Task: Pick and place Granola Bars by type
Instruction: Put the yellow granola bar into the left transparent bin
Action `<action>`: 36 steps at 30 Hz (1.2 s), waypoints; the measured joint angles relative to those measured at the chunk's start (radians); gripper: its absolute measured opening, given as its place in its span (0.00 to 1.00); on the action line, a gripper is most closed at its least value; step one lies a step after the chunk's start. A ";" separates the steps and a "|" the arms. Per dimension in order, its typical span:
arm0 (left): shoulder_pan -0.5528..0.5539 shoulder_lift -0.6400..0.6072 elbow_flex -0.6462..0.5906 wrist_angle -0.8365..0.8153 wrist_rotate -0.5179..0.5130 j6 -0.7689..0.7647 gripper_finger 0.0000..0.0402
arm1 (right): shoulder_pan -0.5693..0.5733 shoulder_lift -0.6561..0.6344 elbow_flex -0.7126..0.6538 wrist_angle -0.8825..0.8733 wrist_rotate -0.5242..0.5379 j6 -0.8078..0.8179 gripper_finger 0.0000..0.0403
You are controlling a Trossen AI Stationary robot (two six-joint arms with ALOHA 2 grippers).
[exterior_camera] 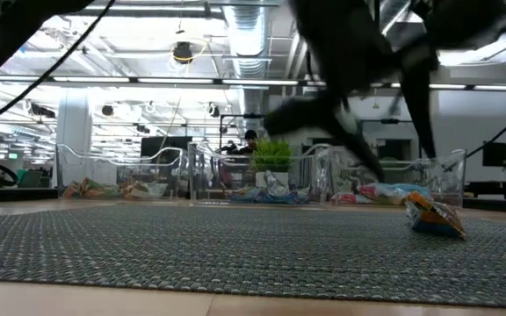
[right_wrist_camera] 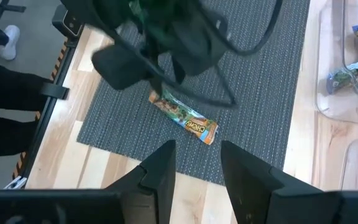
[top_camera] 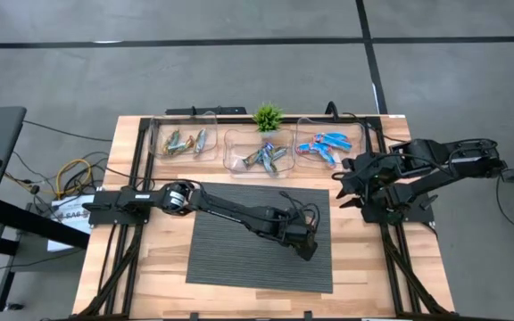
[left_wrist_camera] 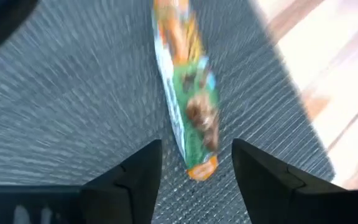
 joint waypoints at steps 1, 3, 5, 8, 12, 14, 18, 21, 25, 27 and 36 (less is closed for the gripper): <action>-0.005 -0.015 0.018 -0.027 -0.042 0.021 0.46 | 0.000 0.001 0.000 0.000 0.000 0.002 0.29; -0.019 -0.062 0.053 -0.083 -0.134 0.076 0.44 | 0.000 -0.001 -0.006 0.001 -0.003 0.017 0.29; -0.033 -0.121 0.075 -0.149 -0.213 0.116 0.42 | 0.000 -0.021 -0.034 0.005 -0.004 0.042 0.29; -0.052 -0.196 0.076 -0.283 -0.330 0.136 0.40 | 0.000 -0.088 -0.124 0.056 -0.017 0.118 0.29; -0.066 -0.254 0.073 -0.466 -0.401 0.135 0.39 | 0.002 -0.185 -0.284 0.196 -0.039 0.342 0.29; -0.071 -0.268 0.073 -0.528 -0.400 0.135 0.39 | 0.007 -0.219 -0.356 0.254 -0.026 0.512 0.29; -0.085 -0.269 0.072 -0.577 -0.400 0.189 0.38 | 0.037 -0.237 -0.454 0.282 0.079 0.848 0.29; -0.091 -0.270 0.049 -0.606 -0.403 0.245 0.38 | 0.082 -0.231 -0.486 0.298 0.194 1.004 0.29; -0.097 -0.279 -0.026 -0.614 -0.392 0.300 0.38 | 0.147 -0.198 -0.493 0.341 0.333 1.145 0.29; -0.108 -0.309 -0.085 -0.585 -0.388 0.320 0.37 | 0.168 -0.171 -0.493 0.363 0.370 1.208 0.29; -0.183 -0.702 -0.690 -0.104 -0.391 0.320 0.22 | 0.221 0.040 -0.493 0.524 0.364 1.371 0.29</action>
